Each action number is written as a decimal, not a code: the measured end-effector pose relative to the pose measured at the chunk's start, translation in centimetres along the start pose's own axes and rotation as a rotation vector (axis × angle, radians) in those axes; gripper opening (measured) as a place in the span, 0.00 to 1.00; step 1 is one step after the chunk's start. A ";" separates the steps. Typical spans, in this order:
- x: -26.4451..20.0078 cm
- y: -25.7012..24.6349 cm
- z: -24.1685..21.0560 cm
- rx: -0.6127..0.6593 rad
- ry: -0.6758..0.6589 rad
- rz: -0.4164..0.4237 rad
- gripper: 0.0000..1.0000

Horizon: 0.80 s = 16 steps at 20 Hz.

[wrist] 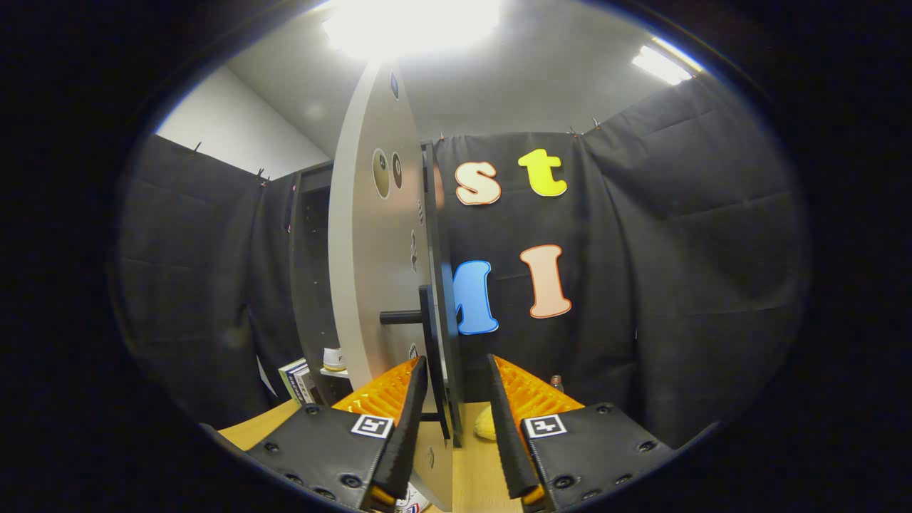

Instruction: Open the shoe cabinet door, grab the shoes and put them into the shoe cabinet, then close the shoe cabinet door.

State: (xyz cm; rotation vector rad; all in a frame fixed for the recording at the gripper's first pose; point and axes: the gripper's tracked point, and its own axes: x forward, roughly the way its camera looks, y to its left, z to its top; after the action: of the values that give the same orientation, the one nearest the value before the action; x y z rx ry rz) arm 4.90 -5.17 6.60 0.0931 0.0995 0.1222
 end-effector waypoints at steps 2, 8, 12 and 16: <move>-1.6 0.4 0.4 -0.034 -0.013 -0.024 0.66; -5.4 4.8 -0.2 -0.151 -0.044 -0.022 0.99; -6.0 8.4 -3.0 -0.186 -0.026 0.011 0.97; -5.8 11.1 -8.0 -0.118 0.067 0.059 0.97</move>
State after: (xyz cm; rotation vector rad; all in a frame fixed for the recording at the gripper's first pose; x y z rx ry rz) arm -2.92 5.81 0.33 -0.0264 0.1562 0.1899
